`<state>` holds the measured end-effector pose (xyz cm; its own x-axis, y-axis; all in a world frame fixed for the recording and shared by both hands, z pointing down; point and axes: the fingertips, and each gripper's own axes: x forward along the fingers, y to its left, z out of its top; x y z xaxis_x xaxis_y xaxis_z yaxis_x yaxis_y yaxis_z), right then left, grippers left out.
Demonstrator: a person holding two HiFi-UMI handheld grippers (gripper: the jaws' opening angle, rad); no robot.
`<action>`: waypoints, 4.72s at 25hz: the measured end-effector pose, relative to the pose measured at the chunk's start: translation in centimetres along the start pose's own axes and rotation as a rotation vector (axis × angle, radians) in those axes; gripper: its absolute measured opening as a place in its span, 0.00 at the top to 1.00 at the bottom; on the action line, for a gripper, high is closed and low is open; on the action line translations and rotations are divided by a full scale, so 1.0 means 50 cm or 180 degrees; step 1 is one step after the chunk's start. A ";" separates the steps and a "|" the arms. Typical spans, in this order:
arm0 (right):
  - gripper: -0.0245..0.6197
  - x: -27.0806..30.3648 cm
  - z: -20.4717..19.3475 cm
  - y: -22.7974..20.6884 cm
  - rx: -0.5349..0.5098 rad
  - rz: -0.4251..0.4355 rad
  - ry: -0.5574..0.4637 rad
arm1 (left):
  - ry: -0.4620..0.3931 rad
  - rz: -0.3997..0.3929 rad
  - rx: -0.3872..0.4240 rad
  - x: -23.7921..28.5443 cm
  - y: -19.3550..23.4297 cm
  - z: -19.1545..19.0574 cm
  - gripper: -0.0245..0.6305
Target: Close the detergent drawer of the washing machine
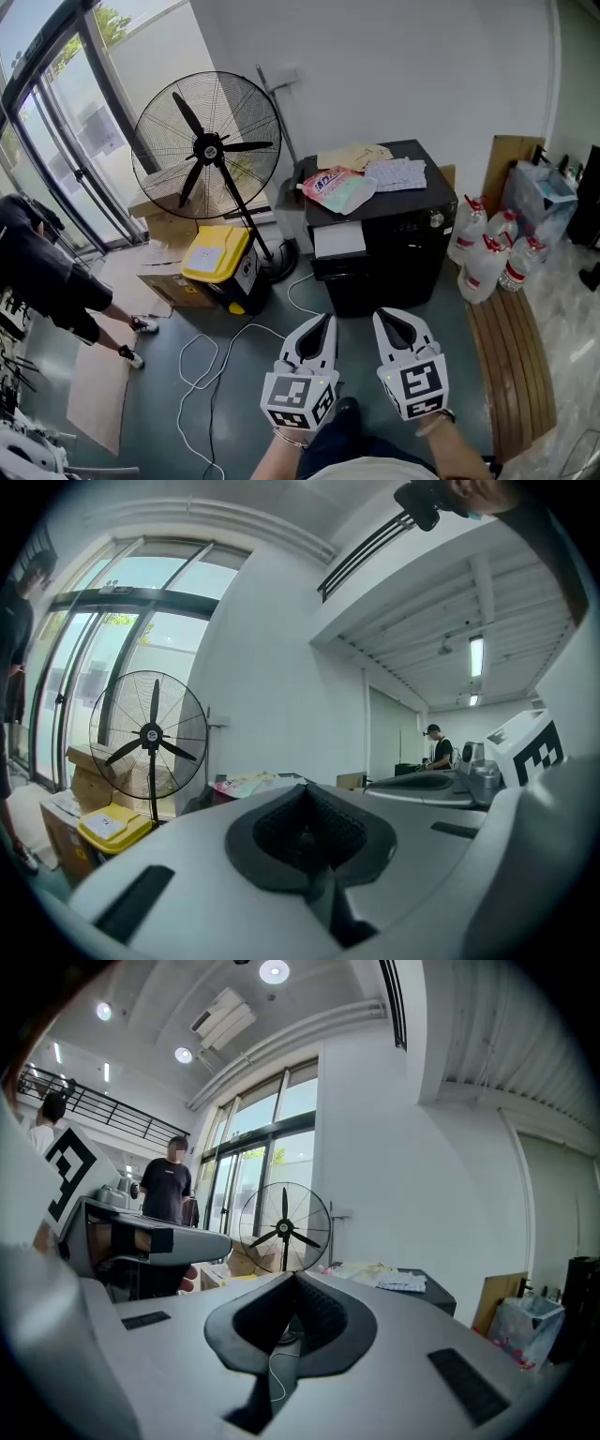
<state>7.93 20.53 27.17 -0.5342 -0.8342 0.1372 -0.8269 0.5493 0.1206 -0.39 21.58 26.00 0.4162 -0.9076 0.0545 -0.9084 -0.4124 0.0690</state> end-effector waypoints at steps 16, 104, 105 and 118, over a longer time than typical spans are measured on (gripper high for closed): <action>0.94 0.194 -0.022 -0.052 0.0012 -0.0134 0.0158 | 0.0118 -0.0226 -0.0013 0.164 0.132 -0.028 0.94; 0.91 0.610 -0.468 -0.209 0.0550 -0.0268 0.1189 | 0.0887 0.0066 -0.0361 0.535 0.416 -0.483 0.92; 0.91 0.614 -0.465 -0.210 0.0556 -0.0263 0.1183 | 0.0884 0.0071 -0.0357 0.538 0.419 -0.481 0.92; 0.91 0.648 -0.448 -0.234 0.0577 -0.0294 0.1087 | 0.0855 0.0075 -0.0336 0.572 0.432 -0.471 0.92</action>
<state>4.24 -11.86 52.25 -0.3920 -0.7985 0.4568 -0.9027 0.4296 -0.0236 -7.15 -11.45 52.51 0.4035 -0.8578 0.3182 -0.9146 -0.3682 0.1671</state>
